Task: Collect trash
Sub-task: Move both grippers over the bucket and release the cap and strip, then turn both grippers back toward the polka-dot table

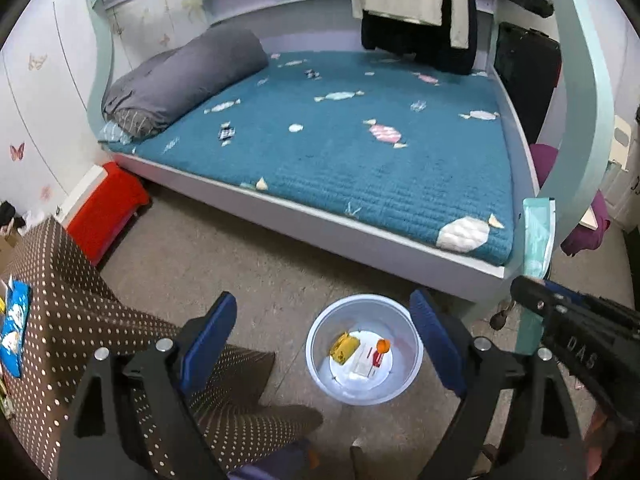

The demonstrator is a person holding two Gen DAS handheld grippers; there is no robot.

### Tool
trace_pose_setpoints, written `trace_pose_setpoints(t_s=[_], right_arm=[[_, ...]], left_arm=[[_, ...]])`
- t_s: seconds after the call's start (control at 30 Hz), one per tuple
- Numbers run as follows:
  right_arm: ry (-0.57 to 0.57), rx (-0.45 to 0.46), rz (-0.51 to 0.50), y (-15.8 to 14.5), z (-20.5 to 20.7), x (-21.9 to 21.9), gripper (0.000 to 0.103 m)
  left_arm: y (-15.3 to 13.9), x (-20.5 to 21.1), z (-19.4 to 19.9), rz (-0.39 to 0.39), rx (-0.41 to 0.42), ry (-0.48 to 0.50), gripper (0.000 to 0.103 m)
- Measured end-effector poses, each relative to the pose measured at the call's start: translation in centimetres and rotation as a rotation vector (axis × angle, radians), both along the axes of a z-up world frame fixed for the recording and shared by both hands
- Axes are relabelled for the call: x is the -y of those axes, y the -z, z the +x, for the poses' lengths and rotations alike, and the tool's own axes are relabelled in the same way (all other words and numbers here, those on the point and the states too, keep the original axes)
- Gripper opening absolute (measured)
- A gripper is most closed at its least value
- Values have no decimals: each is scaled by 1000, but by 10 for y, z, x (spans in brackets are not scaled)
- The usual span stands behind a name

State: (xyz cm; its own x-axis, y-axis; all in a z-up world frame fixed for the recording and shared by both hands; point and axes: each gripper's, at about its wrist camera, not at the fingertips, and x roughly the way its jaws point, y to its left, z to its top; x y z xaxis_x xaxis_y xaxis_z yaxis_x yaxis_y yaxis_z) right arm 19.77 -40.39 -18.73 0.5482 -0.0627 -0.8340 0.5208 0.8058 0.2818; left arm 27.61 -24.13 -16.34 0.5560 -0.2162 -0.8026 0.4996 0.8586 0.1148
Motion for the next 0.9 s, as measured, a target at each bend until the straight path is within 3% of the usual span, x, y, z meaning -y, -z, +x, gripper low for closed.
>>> trace_pose_setpoints(t_s=[0.27, 0.3, 0.33, 0.37, 0.43, 0.73, 0.9], right_arm=[[-124, -5, -31, 1, 36, -33, 22], [-136, -9, -44, 1, 40, -35, 34], [-127, -21, -68, 0, 43, -37, 74], [-97, -13, -111, -3, 43, -38, 84], [-104, -10, -148, -4, 43, -42, 84], [-129, -100, -107, 19, 34, -47, 84], [-110, -108, -100, 17, 28, -49, 84]], left_arm=[[8, -45, 15, -13, -46, -82, 86], [9, -49, 16, -13, -50, -90, 86], [10, -53, 17, -13, -55, -99, 86], [10, -57, 17, -13, -57, -105, 86], [10, -65, 17, -18, -60, -114, 86], [19, -71, 16, -26, -97, -127, 84], [19, -70, 12, -24, -100, -120, 83]])
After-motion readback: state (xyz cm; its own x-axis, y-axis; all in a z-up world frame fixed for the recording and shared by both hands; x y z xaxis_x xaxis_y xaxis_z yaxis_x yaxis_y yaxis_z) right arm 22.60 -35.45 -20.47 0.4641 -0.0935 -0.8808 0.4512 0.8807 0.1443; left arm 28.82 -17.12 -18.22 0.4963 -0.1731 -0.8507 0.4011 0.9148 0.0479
